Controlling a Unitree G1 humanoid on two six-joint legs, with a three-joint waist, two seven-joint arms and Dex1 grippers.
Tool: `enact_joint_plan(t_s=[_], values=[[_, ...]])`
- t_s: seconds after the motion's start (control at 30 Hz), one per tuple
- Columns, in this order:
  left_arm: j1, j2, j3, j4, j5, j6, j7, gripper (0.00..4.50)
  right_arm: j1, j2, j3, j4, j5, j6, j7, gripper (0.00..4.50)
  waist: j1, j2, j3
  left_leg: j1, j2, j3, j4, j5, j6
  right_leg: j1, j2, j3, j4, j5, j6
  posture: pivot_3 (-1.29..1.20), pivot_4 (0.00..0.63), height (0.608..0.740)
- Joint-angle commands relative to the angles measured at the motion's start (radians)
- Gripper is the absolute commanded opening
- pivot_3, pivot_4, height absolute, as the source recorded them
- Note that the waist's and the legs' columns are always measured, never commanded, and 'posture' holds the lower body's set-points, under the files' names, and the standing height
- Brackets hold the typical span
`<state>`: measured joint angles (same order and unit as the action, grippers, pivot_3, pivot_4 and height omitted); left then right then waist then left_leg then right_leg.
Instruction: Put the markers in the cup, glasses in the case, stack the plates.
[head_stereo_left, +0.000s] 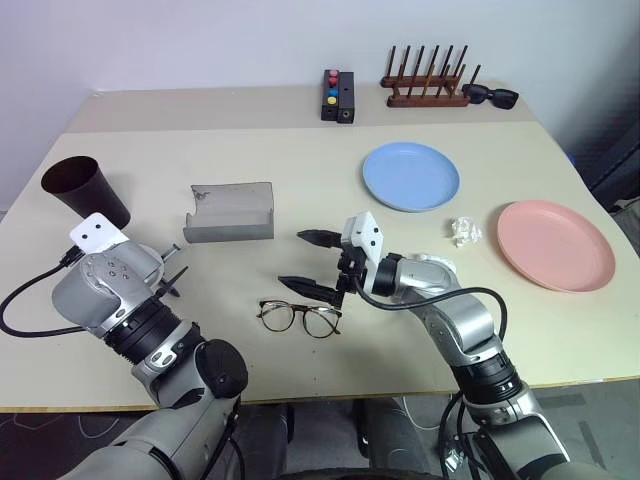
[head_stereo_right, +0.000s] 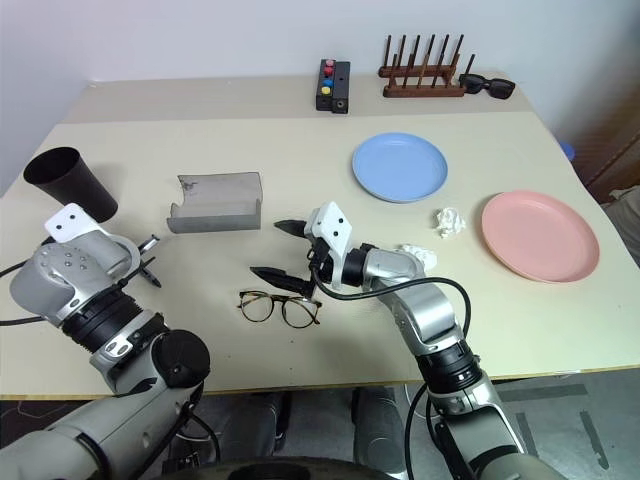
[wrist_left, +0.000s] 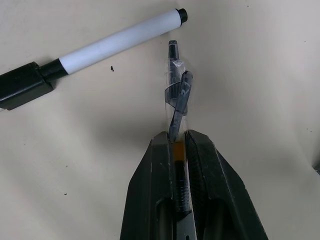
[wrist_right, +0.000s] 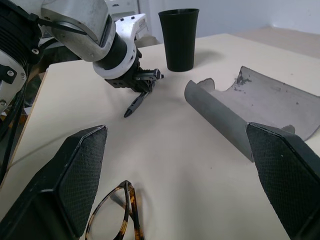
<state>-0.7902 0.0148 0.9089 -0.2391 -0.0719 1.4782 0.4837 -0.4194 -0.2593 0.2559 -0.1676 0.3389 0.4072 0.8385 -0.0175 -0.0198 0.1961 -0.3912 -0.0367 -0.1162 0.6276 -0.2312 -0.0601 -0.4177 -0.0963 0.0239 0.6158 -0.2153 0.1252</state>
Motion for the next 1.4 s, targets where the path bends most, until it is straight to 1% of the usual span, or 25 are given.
enact_joint_plan(t_s=[0.03,0.07,0.17,0.23,0.37,0.43,0.53,0.67,0.8,0.9,1.17,1.4], values=[[0.03,0.006,-0.057,-0.024,0.019,-0.004,-0.024,0.06,-0.021,0.01,0.0,-0.009,0.011,-0.017,0.008,4.5,0.0,0.0,0.0,0.0,0.0,0.0,0.0,0.0,0.0,0.0,0.0,0.0,0.0,0.0,0.0,0.0,0.15,0.739],[0.036,0.009,-0.067,-0.029,0.021,-0.01,-0.032,0.06,-0.022,0.01,0.001,-0.008,0.011,-0.017,0.009,4.5,0.0,0.0,0.0,0.0,0.0,0.0,0.0,0.0,0.0,0.0,0.0,0.0,0.0,0.0,0.0,0.0,0.15,0.739],[0.123,0.06,-0.191,-0.117,-0.019,-0.117,-0.148,0.06,-0.022,0.013,0.003,-0.006,0.011,-0.017,0.012,4.5,-0.003,0.0,0.0,0.0,0.0,0.0,-0.001,0.0,0.0,0.0,0.0,0.0,0.0,0.001,-0.002,0.0,0.15,0.739],[0.172,0.086,-0.252,-0.171,-0.045,-0.205,-0.223,0.06,-0.022,0.013,0.003,-0.006,0.011,-0.017,0.012,4.5,-0.004,-0.001,0.0,0.0,0.0,0.0,-0.001,0.001,-0.001,-0.001,0.0,0.0,0.0,0.002,-0.003,0.0,0.15,0.739],[0.231,0.153,-0.35,-0.266,-0.099,-0.443,-0.385,0.06,-0.029,0.014,0.002,-0.001,0.012,-0.017,0.015,4.5,0.0,-0.001,0.001,-0.001,0.0,0.0,-0.001,0.001,-0.002,-0.002,0.0,0.0,0.0,0.002,-0.003,0.0,0.15,0.739],[0.241,0.21,-0.395,-0.26,-0.061,-0.565,-0.401,0.06,-0.036,0.019,0.0,0.002,0.012,-0.022,0.013,4.5,0.001,-0.001,0.001,-0.001,0.0,0.0,-0.001,0.001,-0.002,-0.002,0.0,0.0,-0.001,0.002,-0.003,0.0,0.15,0.739],[0.228,0.307,-0.444,-0.177,0.024,-0.757,-0.382,0.06,-0.06,0.043,-0.019,0.009,0.018,-0.033,-0.008,4.5,0.0,-0.001,0.001,-0.001,0.0,0.0,-0.001,0.001,-0.002,-0.002,0.0,0.0,-0.001,0.002,-0.003,0.0,0.15,0.739],[0.182,0.404,-0.479,0.009,0.082,-0.996,-0.375,0.06,-0.101,0.085,-0.045,0.032,0.022,-0.05,-0.045,4.5,0.0,-0.001,0.001,-0.001,0.001,0.0,-0.002,0.001,-0.002,-0.002,0.0,0.0,0.0,0.002,-0.003,0.0,0.15,0.739],[0.127,0.462,-0.472,0.214,0.113,-1.208,-0.327,0.06,-0.109,0.104,-0.044,0.044,0.013,-0.063,-0.056,4.5,0.002,-0.001,0.0,-0.001,0.0,0.0,-0.003,0.001,-0.002,-0.002,0.0,0.0,-0.001,0.002,-0.003,0.0,0.15,0.739],[0.095,0.499,-0.461,0.364,0.12,-1.33,-0.289,0.06,-0.103,0.111,-0.037,0.035,0.015,-0.064,-0.059,4.5,0.002,-0.001,0.0,-0.001,0.0,0.0,-0.003,0.001,-0.002,-0.002,0.0,0.0,-0.001,0.002,-0.003,0.0,0.15,0.739],[0.05,0.548,-0.478,0.622,0.11,-1.529,-0.262,0.06,-0.095,0.123,-0.04,-0.006,0.064,-0.045,-0.047,4.5,-0.001,-0.001,0.001,-0.001,0.0,0.0,-0.004,0.001,-0.002,-0.003,0.0,0.0,-0.001,0.002,-0.003,0.0,0.15,0.739],[0.069,0.559,-0.472,0.715,0.099,-1.595,-0.235,0.06,-0.09,0.116,-0.041,-0.016,0.078,-0.037,-0.05,4.5,-0.001,-0.001,0.0,-0.001,0.0,0.0,-0.004,0.001,-0.002,-0.003,0.0,0.0,0.0,0.002,-0.003,0.0,0.15,0.739]])
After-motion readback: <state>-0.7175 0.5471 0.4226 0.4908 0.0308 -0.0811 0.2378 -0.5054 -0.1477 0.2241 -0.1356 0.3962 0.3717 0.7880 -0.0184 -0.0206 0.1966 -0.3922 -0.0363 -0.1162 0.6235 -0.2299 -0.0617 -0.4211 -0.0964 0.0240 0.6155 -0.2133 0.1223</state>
